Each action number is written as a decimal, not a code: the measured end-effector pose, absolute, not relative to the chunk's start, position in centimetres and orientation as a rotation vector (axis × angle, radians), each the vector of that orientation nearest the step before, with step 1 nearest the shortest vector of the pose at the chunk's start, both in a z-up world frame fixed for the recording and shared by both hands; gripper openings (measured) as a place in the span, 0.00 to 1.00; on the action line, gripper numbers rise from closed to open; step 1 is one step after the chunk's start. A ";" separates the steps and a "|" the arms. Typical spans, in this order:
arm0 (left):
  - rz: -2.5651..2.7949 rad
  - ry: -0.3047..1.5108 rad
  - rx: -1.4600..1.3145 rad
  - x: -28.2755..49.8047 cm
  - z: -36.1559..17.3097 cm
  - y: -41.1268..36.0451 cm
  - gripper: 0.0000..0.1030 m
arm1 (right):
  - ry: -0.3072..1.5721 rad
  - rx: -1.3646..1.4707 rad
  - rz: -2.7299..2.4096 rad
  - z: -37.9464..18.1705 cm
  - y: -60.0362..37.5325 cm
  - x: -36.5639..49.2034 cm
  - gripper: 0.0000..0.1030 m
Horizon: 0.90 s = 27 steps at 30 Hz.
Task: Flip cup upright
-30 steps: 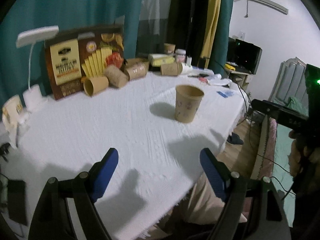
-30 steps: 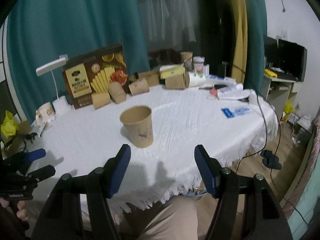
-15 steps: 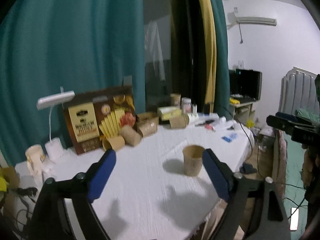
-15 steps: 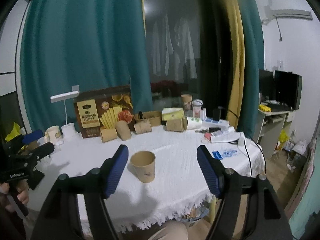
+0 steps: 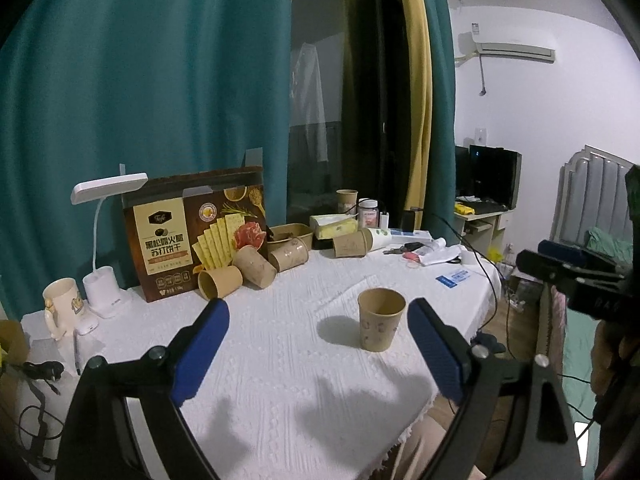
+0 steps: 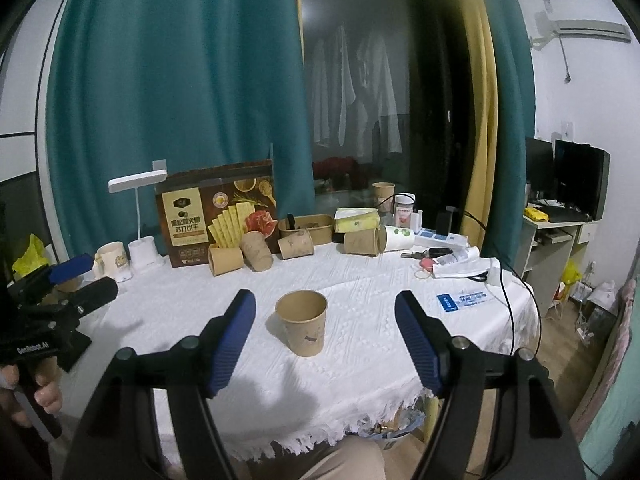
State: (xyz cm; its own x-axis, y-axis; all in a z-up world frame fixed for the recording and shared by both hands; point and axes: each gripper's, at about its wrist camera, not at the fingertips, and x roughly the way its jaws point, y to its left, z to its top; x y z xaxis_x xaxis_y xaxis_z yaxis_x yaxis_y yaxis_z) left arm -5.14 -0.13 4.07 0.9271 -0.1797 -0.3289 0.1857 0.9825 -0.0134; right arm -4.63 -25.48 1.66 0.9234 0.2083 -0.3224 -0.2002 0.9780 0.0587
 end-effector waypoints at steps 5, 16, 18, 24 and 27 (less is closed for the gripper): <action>-0.189 0.311 0.016 -5.7 4.3 0.0 0.88 | 0.329 0.033 0.210 1.3 -25.3 -5.1 0.68; -0.202 0.317 0.013 -5.6 4.2 -0.7 0.88 | 0.331 0.037 0.209 1.1 -25.9 -5.1 0.68; -0.201 0.315 0.015 -5.6 4.2 -0.7 0.88 | 0.331 0.038 0.211 1.0 -25.9 -5.0 0.68; -0.202 0.307 0.014 -5.9 4.2 -0.7 0.88 | 0.338 0.038 0.212 0.9 -25.7 -4.9 0.68; -0.207 0.307 0.016 -5.8 4.2 -0.8 0.88 | 0.339 0.037 0.210 0.8 -25.7 -4.8 0.68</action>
State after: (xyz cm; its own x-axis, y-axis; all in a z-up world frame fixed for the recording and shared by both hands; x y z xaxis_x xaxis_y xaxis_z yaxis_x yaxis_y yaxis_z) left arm -5.80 -0.79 4.23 0.9321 -0.2001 -0.3018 0.2051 0.9786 -0.0155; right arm -4.80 -25.70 0.84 0.9214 0.2110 -0.3263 -0.1984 0.9775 0.0716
